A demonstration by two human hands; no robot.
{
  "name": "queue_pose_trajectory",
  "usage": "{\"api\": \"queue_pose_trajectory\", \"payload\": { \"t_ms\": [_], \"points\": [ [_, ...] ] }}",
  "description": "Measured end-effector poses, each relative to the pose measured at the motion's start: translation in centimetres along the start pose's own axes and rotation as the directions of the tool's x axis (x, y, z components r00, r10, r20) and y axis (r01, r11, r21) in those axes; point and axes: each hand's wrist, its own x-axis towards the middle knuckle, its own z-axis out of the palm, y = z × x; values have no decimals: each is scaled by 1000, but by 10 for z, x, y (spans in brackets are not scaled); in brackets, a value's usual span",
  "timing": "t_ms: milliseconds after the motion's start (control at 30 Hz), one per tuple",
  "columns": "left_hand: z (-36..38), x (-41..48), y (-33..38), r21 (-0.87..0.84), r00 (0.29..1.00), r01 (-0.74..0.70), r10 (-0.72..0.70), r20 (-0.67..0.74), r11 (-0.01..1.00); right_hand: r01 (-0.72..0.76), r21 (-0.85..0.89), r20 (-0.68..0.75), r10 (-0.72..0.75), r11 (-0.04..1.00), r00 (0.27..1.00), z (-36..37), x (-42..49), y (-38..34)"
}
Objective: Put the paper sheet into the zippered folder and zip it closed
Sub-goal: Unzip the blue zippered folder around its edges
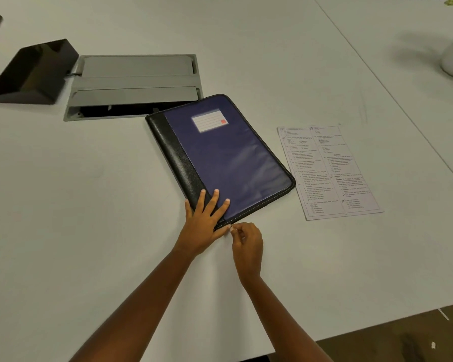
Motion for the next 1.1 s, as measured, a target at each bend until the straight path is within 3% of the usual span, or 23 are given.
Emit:
{"api": "queue_pose_trajectory", "payload": {
  "t_ms": [133, 200, 300, 433, 600, 833, 1100],
  "points": [
    [-2, -5, -10, -39, 1000, -29, 29, -10, 999, 6, -19, 47, -6, 1000, 999, 3, -2, -4],
    [-5, -10, -13, -176, 999, -25, 18, -42, 984, 26, -45, 79, -23, 999, 997, 2, -1, -5],
    [-7, -19, -12, -429, 969, 8, -113, -220, 903, 56, -69, 106, -48, 996, 993, 1, -1, -6],
    [-7, -30, -13, -550, 857, 79, -338, -388, 831, 90, -93, 115, -79, 992, 990, 1, -2, -6],
    [-6, -40, -20, -701, 806, 172, -508, -304, 692, 121, -98, 127, -108, 988, 986, -1, -4, -5],
    [-10, -36, -26, -663, 870, 247, -463, -170, 707, 168, -112, 159, -149, 979, 976, -6, -4, -7],
    [-18, -31, -25, -688, 873, 295, -479, -88, 663, 199, -136, 216, -167, 971, 962, 1, -13, -8]
  ]
}}
